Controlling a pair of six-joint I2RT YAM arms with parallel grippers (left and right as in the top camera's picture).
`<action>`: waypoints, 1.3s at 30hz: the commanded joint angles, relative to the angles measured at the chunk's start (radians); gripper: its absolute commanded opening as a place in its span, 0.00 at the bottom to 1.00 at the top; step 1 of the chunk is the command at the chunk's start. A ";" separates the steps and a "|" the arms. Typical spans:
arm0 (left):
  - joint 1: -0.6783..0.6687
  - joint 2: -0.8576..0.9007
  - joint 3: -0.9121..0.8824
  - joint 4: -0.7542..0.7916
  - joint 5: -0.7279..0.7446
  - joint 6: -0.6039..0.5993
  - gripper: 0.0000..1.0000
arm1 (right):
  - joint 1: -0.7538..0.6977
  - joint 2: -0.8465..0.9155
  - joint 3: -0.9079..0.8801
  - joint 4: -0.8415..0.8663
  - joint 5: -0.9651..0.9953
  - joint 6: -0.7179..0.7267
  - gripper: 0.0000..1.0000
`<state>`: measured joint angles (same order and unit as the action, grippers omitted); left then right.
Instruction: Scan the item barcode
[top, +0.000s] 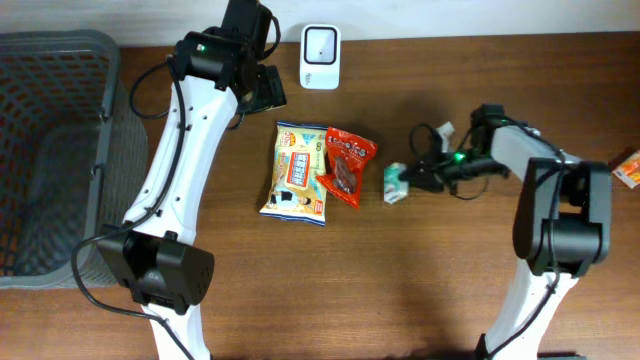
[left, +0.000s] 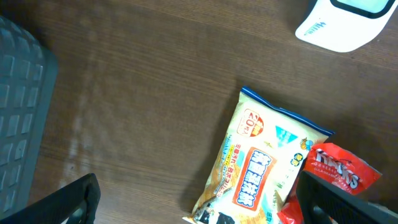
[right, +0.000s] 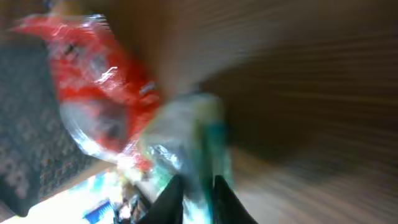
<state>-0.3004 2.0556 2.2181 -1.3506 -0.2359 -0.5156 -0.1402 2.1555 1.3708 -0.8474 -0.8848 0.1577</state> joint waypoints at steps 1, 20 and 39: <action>0.000 -0.014 0.008 -0.002 0.004 0.005 0.99 | -0.072 -0.055 0.071 -0.122 0.330 0.011 0.38; 0.000 -0.014 0.008 -0.002 0.004 0.005 0.99 | 0.199 -0.100 -0.055 0.055 0.416 -0.064 0.04; 0.000 -0.014 0.008 -0.002 0.004 0.005 0.99 | 0.534 0.260 0.386 1.346 0.990 -1.179 0.04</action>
<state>-0.3008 2.0552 2.2181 -1.3514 -0.2356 -0.5159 0.4000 2.4184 1.7512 0.4831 0.0914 -0.9470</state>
